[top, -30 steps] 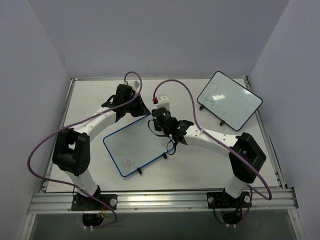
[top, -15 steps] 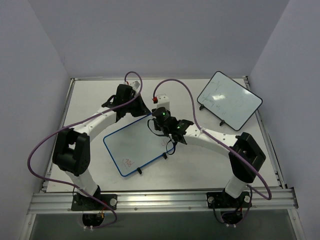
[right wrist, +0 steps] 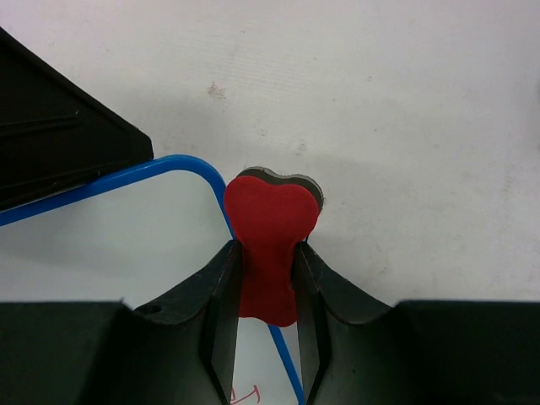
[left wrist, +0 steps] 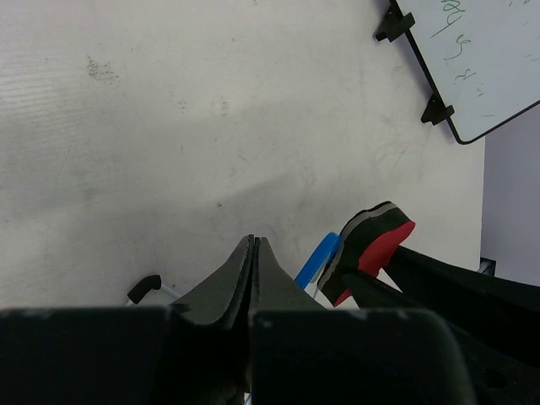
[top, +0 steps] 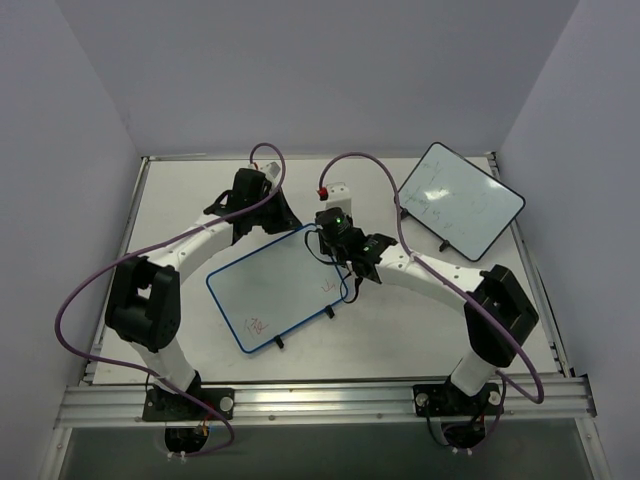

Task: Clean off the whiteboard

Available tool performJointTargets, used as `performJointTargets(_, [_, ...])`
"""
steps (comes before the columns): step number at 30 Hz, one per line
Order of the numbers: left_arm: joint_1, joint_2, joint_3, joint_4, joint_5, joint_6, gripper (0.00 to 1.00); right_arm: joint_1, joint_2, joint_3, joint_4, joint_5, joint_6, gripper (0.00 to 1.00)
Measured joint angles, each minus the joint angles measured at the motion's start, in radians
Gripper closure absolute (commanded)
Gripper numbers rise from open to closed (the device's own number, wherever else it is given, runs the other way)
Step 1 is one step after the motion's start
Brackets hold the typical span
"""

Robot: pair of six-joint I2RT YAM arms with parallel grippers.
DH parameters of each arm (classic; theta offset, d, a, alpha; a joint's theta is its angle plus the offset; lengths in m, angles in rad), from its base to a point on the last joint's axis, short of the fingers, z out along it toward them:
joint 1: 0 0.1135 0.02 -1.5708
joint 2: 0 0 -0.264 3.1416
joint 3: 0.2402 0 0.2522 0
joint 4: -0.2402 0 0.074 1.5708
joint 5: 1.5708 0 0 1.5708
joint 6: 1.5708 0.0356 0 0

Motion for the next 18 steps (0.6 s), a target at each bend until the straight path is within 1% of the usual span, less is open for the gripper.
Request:
performJointTargets(4, [-0.002,0.0,0.0,0.0,0.0,0.0,0.98,0.032,-0.043,-0.07,0.034,0.02,0.001,1.0])
performJointTargets(11, [-0.005,-0.024,-0.03,0.013,-0.004,-0.001,0.98,0.13,-0.209,-0.332,0.171,0.043,0.012,1.0])
performJointTargets(15, [-0.005,-0.037,-0.046,0.019,-0.012,-0.001,0.98,0.136,-0.279,-0.459,0.259,0.072,0.023,1.0])
performJointTargets(18, [-0.005,-0.038,-0.051,0.025,-0.017,-0.002,0.98,0.137,-0.29,-0.495,0.296,0.09,0.028,1.0])
